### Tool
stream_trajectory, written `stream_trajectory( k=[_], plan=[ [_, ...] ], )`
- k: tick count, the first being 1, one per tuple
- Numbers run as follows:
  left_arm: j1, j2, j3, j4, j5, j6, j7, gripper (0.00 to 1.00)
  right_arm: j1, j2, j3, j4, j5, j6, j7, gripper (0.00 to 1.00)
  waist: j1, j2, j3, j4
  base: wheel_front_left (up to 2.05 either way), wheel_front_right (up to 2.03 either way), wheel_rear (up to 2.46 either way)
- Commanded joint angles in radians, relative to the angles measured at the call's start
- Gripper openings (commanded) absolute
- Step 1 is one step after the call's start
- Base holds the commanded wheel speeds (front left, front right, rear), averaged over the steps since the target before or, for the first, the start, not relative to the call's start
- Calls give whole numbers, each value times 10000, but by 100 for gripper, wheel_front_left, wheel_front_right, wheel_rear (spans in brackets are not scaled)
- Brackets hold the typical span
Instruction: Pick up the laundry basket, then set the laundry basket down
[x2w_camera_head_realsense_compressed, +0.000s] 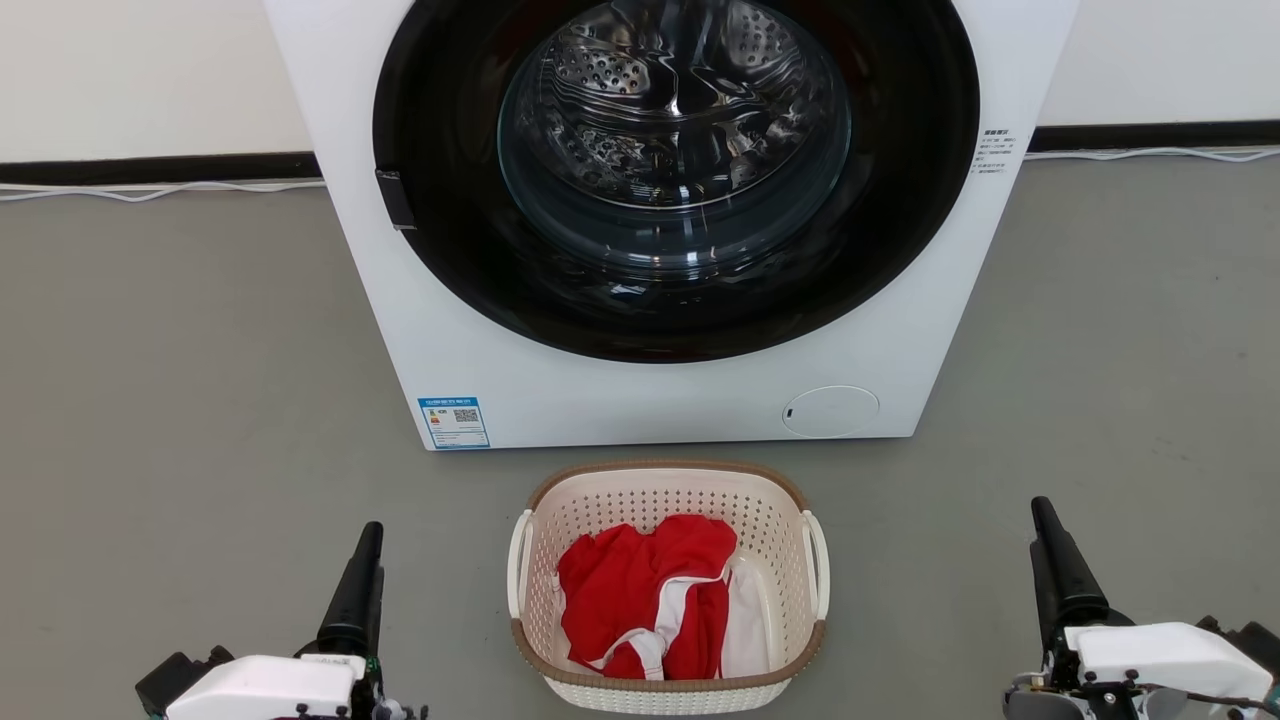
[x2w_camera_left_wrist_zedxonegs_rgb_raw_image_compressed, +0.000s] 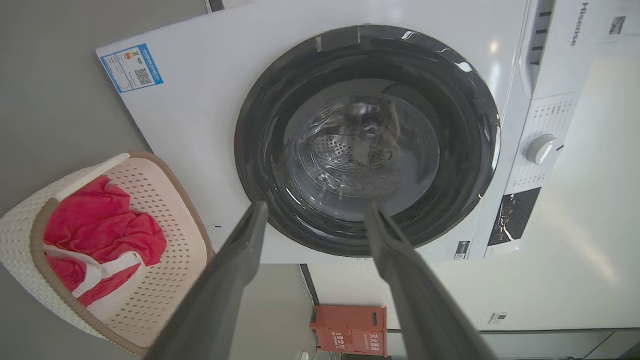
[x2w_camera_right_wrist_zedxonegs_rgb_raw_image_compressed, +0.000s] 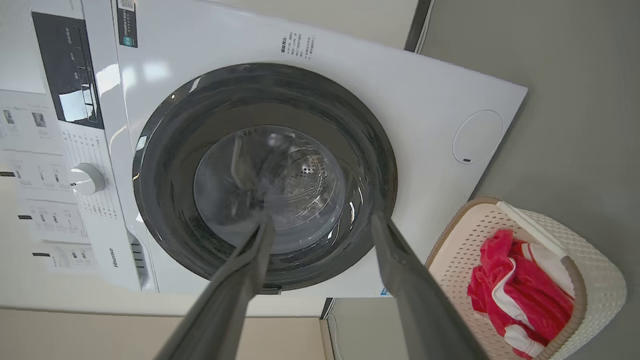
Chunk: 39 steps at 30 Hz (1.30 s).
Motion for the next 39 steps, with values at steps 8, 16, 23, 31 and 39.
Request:
stream_trajectory(
  k=[8, 16, 23, 31, 39],
  plan=[
    [-295, 87, 9, -364, 1488, 260, -307, 100, -175, -92, 55, -463, -1634, 30, -344, 100, -2, 0, -5, -13, 0, 0, 0],
    [-279, 97, -111, -534, 2785, 501, -570, 100, -136, -91, 60, -644, -3352, 35, -607, 100, -2, 0, -1, -24, 0, 0, 0],
    [-238, 105, -133, -570, 3870, 621, -776, 100, -128, -113, 109, -759, -4756, 39, -813, 100, -2, 0, 4, -35, 0, 0, 0],
    [-215, 114, -227, -550, 5220, 739, -1011, 100, -162, -234, 144, -811, -6488, 44, -1048, 100, -2, 0, 8, -35, 0, 0, 0],
    [-178, 123, -330, -533, 6601, 865, -1245, 100, -219, -345, 293, -610, -7856, 49, -1283, 100, -2, 0, 0, -49, 0, 0, 0]
  ],
)
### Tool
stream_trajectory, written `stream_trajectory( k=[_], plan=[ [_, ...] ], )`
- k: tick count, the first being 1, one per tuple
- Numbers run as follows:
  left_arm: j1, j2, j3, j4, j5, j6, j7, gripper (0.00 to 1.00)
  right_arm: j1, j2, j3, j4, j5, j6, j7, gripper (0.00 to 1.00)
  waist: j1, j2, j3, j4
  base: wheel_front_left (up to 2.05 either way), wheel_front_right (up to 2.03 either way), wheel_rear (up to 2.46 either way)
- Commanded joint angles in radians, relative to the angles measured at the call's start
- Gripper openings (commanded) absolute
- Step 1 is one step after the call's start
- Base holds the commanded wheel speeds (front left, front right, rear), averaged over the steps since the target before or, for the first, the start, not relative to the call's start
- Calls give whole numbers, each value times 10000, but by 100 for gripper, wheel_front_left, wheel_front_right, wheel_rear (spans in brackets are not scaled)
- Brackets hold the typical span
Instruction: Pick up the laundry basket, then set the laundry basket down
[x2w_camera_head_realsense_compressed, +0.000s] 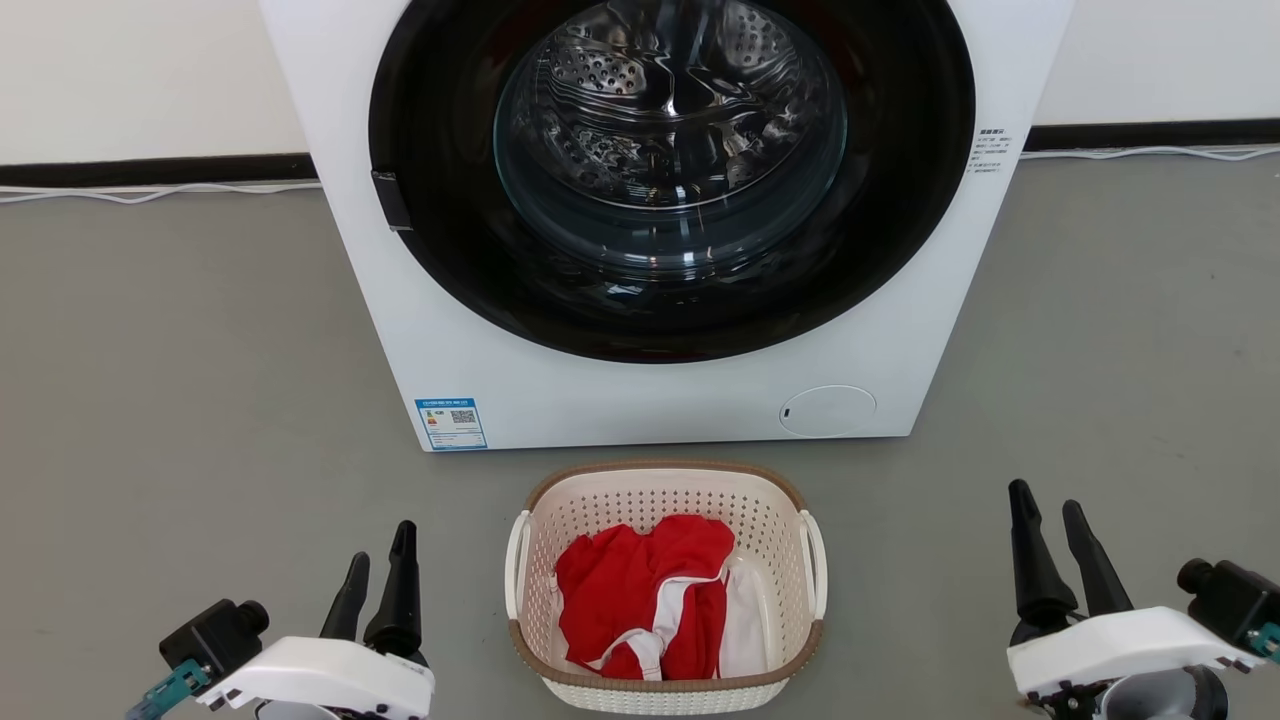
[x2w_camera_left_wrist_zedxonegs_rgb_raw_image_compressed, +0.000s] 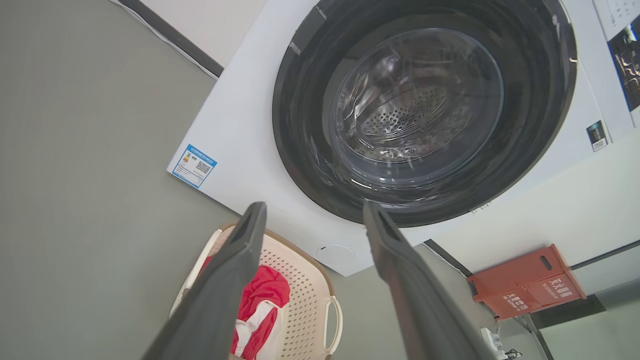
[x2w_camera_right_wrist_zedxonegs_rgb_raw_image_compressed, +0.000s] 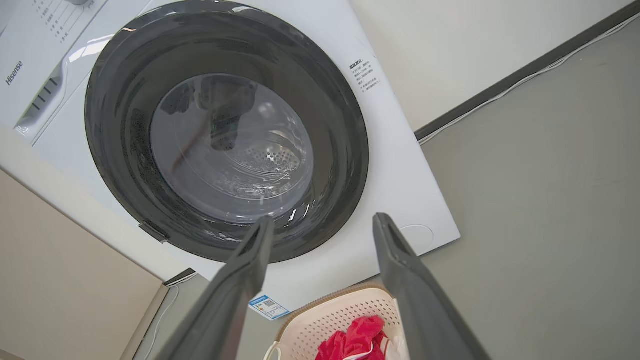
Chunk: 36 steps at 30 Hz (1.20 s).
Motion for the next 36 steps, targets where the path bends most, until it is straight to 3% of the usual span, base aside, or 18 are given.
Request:
stream_trajectory(
  k=[1, 24, 36],
  plan=[
    [-175, 97, 123, -242, 543, 90, -157, 100, -257, -176, 206, -135, -506, 44, -219, 100, -1, 0, -1, -8, 0, 0, 0],
    [-116, 123, -107, -117, 3718, 526, -832, 100, -579, -355, 266, 885, -3795, 58, -895, 100, -1, 0, -35, -55, 0, 0, 0],
    [-81, 137, -75, -262, 5542, 266, -1184, 100, -546, -324, 339, 983, -5252, 66, -1247, 100, -1, 0, -11, -60, 0, 0, 0]
  ],
)
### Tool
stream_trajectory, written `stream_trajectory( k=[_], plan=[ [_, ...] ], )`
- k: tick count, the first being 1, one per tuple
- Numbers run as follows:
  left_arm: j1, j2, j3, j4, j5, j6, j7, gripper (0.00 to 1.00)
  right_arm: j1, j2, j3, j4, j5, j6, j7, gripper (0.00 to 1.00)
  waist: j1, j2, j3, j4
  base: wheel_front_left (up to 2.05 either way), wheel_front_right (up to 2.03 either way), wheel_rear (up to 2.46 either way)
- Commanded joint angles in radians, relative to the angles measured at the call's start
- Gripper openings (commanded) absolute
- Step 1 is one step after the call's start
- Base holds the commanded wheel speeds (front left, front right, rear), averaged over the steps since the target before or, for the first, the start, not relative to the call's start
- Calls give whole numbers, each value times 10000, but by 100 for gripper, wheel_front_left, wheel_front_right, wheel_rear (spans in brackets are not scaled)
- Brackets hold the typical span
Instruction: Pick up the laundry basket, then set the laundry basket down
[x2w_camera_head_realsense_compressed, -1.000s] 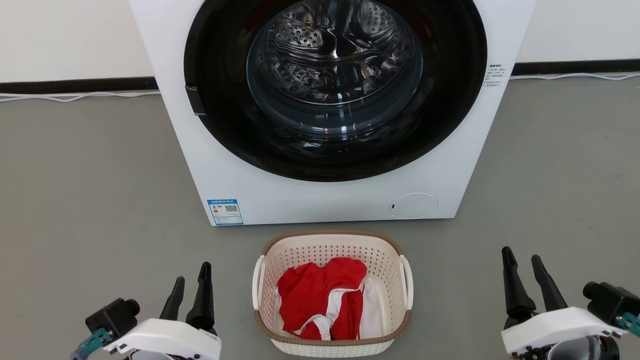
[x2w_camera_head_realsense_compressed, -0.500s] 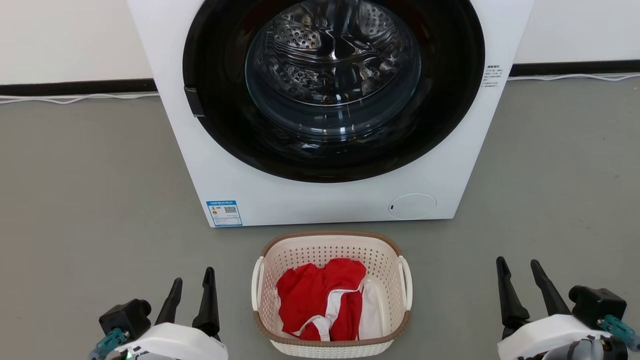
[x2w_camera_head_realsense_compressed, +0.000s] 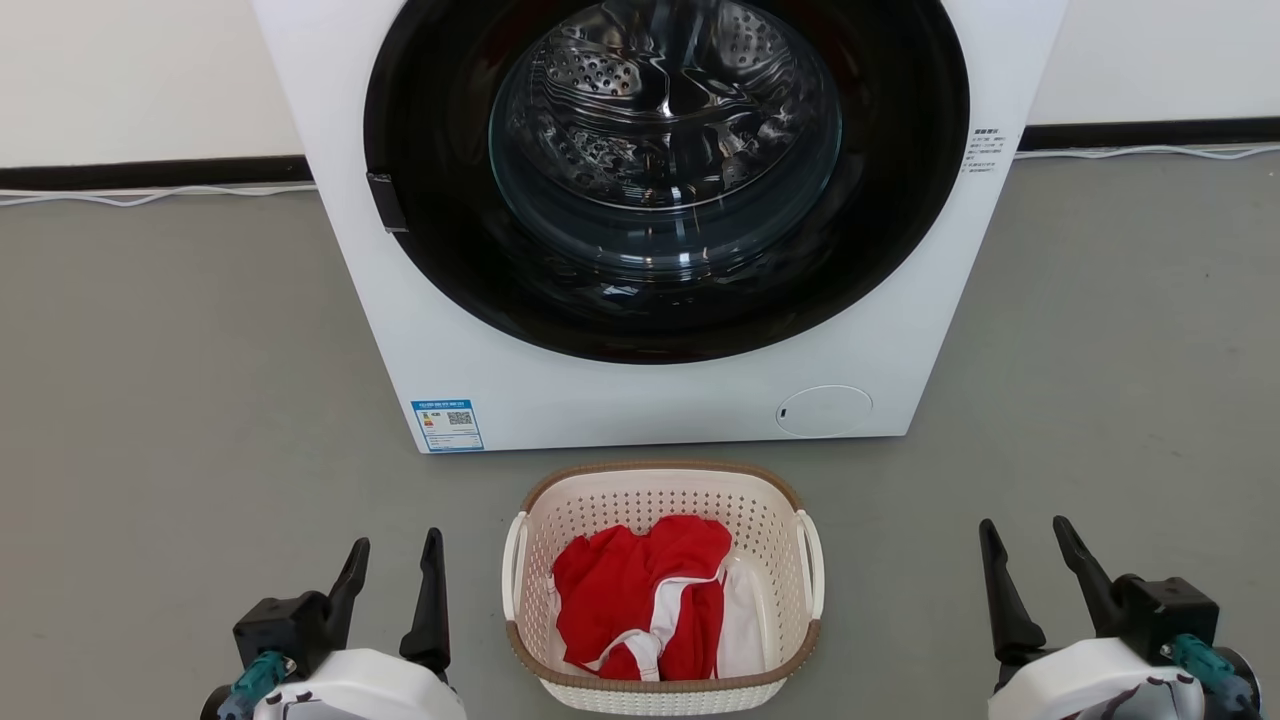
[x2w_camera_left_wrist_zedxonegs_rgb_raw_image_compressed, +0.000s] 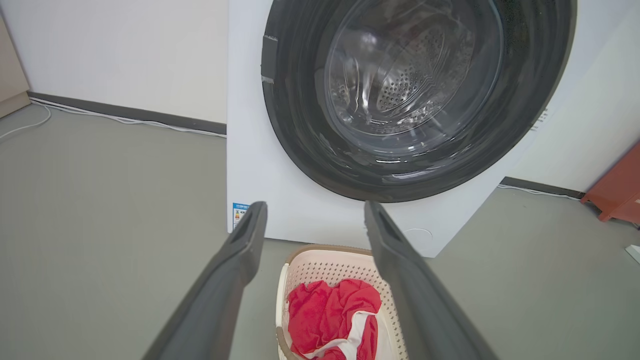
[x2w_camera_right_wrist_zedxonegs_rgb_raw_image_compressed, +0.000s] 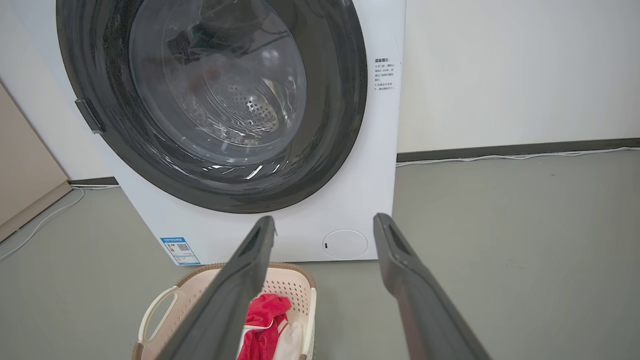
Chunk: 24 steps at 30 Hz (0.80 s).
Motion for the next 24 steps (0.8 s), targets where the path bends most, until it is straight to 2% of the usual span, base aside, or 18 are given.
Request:
stream_trajectory(
  k=[1, 15, 24],
  plan=[
    [-186, 101, 286, -274, 377, -69, -168, 100, -481, -88, 237, -189, -392, 64, -198, 100, -1, 0, 2, -1, 0, 0, 0],
    [-161, 117, 318, -283, 2228, -192, -578, 100, -474, -25, 102, -15, -2033, 73, -609, 100, -1, 0, 64, -40, 0, 0, 0],
    [-164, 118, 408, -94, 2224, -205, -588, 100, -415, 38, -56, 47, -1957, 73, -619, 100, -1, 0, 64, -78, 0, 0, 0]
  ],
)
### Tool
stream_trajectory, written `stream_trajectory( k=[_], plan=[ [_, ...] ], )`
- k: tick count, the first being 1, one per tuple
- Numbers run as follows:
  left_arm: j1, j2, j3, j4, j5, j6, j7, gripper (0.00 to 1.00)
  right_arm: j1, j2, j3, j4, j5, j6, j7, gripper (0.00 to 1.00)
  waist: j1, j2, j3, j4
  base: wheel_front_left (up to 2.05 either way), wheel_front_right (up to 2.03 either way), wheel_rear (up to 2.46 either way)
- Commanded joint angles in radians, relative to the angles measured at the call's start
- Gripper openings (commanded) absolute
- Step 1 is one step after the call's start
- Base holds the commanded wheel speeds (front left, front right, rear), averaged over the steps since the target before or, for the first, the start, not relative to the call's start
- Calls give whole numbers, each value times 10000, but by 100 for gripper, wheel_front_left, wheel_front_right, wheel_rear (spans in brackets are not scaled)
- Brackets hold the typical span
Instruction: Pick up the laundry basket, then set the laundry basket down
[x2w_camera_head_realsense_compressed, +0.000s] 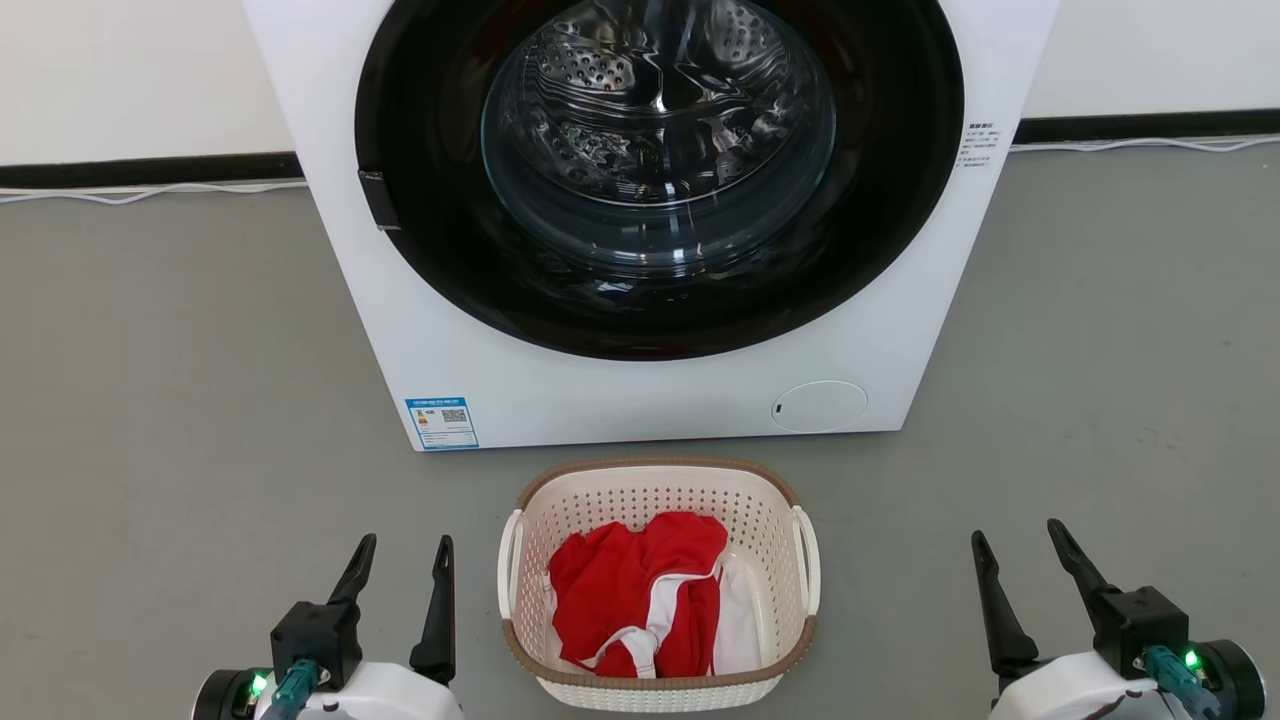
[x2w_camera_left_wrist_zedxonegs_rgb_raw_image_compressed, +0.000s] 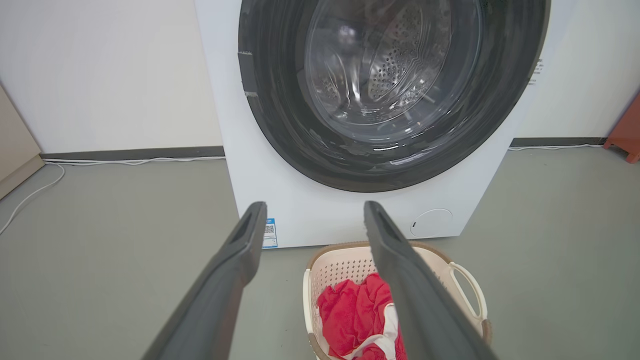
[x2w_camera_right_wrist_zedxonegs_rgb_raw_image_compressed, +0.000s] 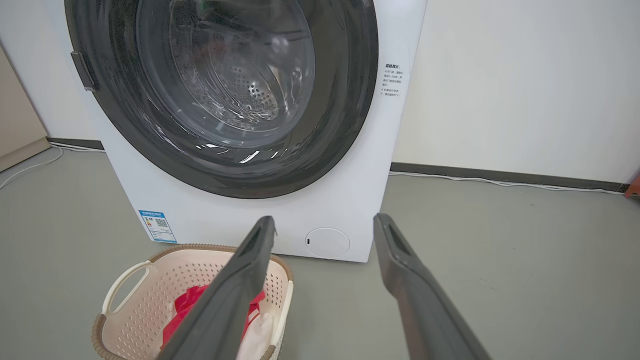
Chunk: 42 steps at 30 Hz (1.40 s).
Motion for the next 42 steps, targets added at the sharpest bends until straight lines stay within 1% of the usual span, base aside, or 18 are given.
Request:
stream_trajectory(
  k=[1, 12, 19, 28, 35, 36, 42],
  plan=[
    [-196, 102, 332, -202, 47, -47, -105, 100, -413, -46, 183, -210, -47, 62, -141, 100, 0, -1, 5, -2, 0, 0, 0],
    [-267, 102, 331, -51, 4, -85, -105, 100, -396, -2, 150, -172, -99, 62, -141, 100, 0, -1, 92, 17, 0, 0, 0],
    [-592, 102, 315, 40, -48, -85, -105, 100, -810, -50, 213, 79, -203, 62, -141, 100, 0, -1, 584, 43, 0, 0, 0],
    [-1386, 102, 240, 229, -162, -85, -105, 100, -1691, -72, 82, 438, -254, 62, -141, 100, 0, -1, 1682, 80, 0, 0, 0],
    [-2336, 102, 145, 798, -331, -67, -105, 100, -2629, -70, 118, 902, -400, 62, -141, 100, 0, -1, 2763, 108, 0, 0, 0],
    [-2638, 102, 132, 973, -360, -49, -105, 100, -2917, -67, 147, 1041, -400, 62, -141, 100, 0, -1, 3071, 115, 0, 0, 0],
    [-3391, 102, 46, 1293, -423, -19, -105, 100, -3638, -81, 184, 1425, -440, 62, -141, 100, 0, -1, 3809, 177, 0, 0, 0]
  ],
)
